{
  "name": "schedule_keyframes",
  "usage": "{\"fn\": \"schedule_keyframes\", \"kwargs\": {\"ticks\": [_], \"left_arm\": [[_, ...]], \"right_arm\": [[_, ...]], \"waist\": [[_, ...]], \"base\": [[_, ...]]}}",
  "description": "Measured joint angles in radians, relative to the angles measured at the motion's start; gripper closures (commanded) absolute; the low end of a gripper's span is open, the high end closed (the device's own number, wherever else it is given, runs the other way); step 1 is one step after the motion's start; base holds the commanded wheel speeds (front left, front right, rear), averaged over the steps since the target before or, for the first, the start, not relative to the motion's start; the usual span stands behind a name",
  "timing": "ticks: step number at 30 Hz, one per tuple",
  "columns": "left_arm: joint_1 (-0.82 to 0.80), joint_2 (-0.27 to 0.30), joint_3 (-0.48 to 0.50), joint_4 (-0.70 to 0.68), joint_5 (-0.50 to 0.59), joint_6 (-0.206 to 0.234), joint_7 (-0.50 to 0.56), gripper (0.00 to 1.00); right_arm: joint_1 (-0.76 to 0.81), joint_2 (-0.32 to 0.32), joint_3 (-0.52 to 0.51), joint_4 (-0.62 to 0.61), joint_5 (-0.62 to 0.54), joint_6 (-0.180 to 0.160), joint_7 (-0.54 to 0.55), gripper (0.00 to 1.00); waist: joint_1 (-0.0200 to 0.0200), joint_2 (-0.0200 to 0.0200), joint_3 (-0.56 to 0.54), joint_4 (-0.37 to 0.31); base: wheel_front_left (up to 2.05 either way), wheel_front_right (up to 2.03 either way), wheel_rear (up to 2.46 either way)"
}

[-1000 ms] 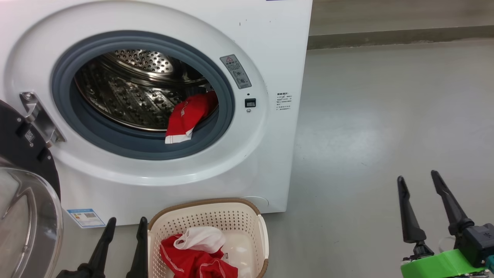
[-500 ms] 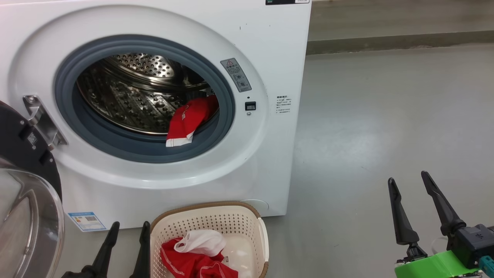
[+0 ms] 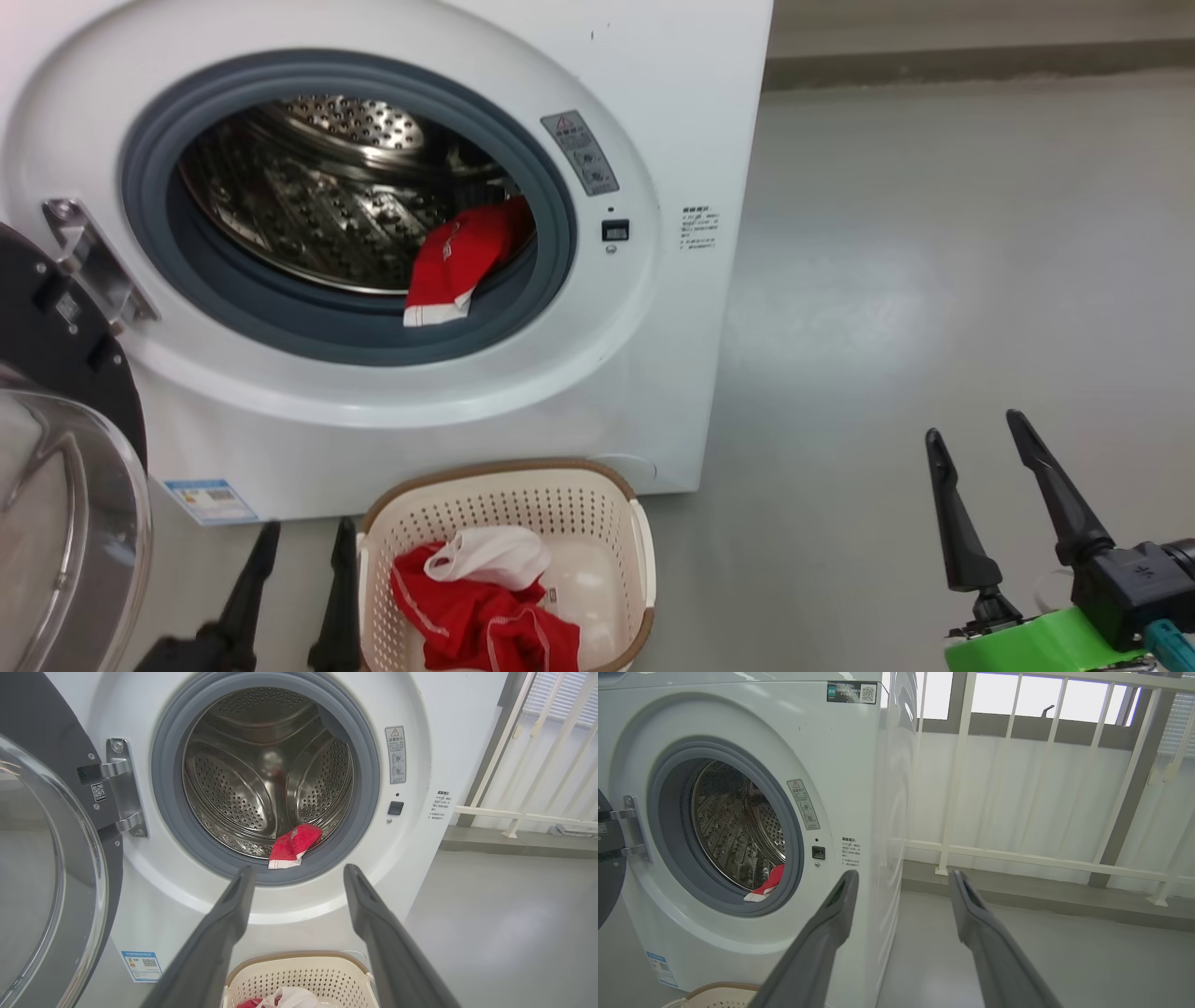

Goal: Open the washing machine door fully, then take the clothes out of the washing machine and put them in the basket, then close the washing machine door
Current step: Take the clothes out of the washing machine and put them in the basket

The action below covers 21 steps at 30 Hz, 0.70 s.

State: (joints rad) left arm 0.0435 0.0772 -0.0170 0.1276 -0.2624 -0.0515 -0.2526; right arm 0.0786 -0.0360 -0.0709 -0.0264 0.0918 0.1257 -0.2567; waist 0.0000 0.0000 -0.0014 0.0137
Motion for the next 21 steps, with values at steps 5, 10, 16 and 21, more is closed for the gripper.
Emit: {"fn": "schedule_keyframes", "kwargs": {"ticks": [5,10,16,21], "left_arm": [[-0.112,-0.014,-0.013,0.019,-0.008,-0.001,0.0,0.0],[-0.222,-0.026,-0.017,0.07,-0.012,-0.005,0.0,0.0],[-0.379,-0.029,-0.007,0.143,-0.021,-0.02,0.0,0.0],[-0.51,-0.029,0.007,0.205,-0.022,-0.031,0.0,0.0]], "right_arm": [[-0.03,0.0,0.022,-0.012,-0.025,0.0,0.0,0.0],[-0.098,-0.001,0.021,-0.031,-0.032,0.0,0.0,0.0],[-0.146,-0.003,0.023,-0.048,-0.035,0.0,0.0,0.0],[-0.209,-0.004,0.023,-0.065,-0.035,0.0,0.0,0.0]], "waist": [[0.0,0.0,0.054,0.009],[0.0,0.0,0.121,0.015],[0.0001,0.0,0.205,0.019],[0.0,0.0,0.279,0.013]], "base": [[0.0,0.0,0.0],[0.0,0.0,0.0],[0.0,0.0,0.0],[0.0,0.0,0.0]]}}
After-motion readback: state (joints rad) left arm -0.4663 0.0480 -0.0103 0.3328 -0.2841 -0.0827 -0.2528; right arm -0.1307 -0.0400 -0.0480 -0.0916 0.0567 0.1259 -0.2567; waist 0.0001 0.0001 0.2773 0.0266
